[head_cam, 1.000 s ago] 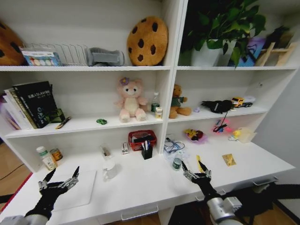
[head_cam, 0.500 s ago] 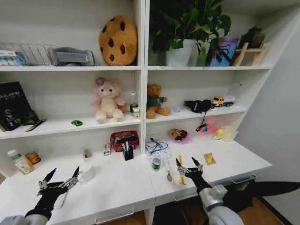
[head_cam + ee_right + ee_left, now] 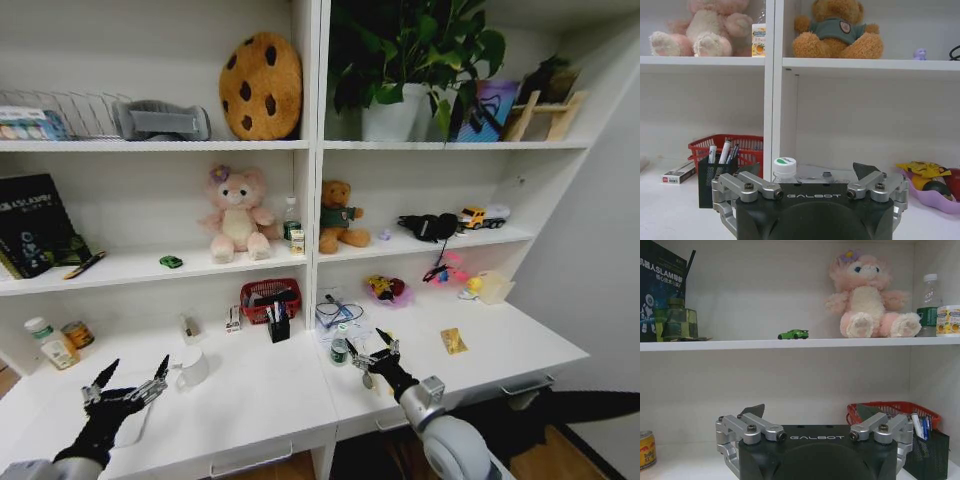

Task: Organize the objects on the table.

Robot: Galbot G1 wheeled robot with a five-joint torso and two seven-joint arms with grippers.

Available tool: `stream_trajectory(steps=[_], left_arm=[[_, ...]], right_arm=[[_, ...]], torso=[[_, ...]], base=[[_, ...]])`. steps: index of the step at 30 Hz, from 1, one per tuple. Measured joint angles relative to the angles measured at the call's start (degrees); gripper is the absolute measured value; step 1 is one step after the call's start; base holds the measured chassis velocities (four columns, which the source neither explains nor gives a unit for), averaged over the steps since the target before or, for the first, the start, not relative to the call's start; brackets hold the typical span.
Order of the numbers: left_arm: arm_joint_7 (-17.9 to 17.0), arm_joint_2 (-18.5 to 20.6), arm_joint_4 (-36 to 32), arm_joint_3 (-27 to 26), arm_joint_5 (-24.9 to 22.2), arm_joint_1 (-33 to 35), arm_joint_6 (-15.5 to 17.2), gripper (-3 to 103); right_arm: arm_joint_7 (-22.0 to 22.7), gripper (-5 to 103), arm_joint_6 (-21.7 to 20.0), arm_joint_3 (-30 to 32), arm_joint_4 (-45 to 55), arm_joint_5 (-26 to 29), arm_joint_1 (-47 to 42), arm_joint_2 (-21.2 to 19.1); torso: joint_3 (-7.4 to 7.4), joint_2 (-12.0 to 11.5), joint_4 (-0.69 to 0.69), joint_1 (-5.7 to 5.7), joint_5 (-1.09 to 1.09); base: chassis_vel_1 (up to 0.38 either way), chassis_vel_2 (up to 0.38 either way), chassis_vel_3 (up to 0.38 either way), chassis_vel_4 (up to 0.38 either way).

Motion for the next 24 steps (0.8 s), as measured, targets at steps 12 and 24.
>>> stream_trajectory(steps=[12,24], left_arm=[[0.01,0.00,0.00,0.00,0.00,0.00,0.00,100],[0.01,0.00,0.00,0.00,0.00,0.00,0.00,100]], right_arm=[[-0.29,100,-2.26,-7.09,-5.69,3.24,9.75,-1.39],[0.31,100,-5.18,-9.90,-8.62,6.32,13.98,-0.65]], torso=[[0.00,0.00,0.02,0.00,0.01],[0.00,0.00,0.00,-0.01,0.00]], base=[[0.000,0.000,0.000,0.000],[0.000,0.000,0.000,0.000]])
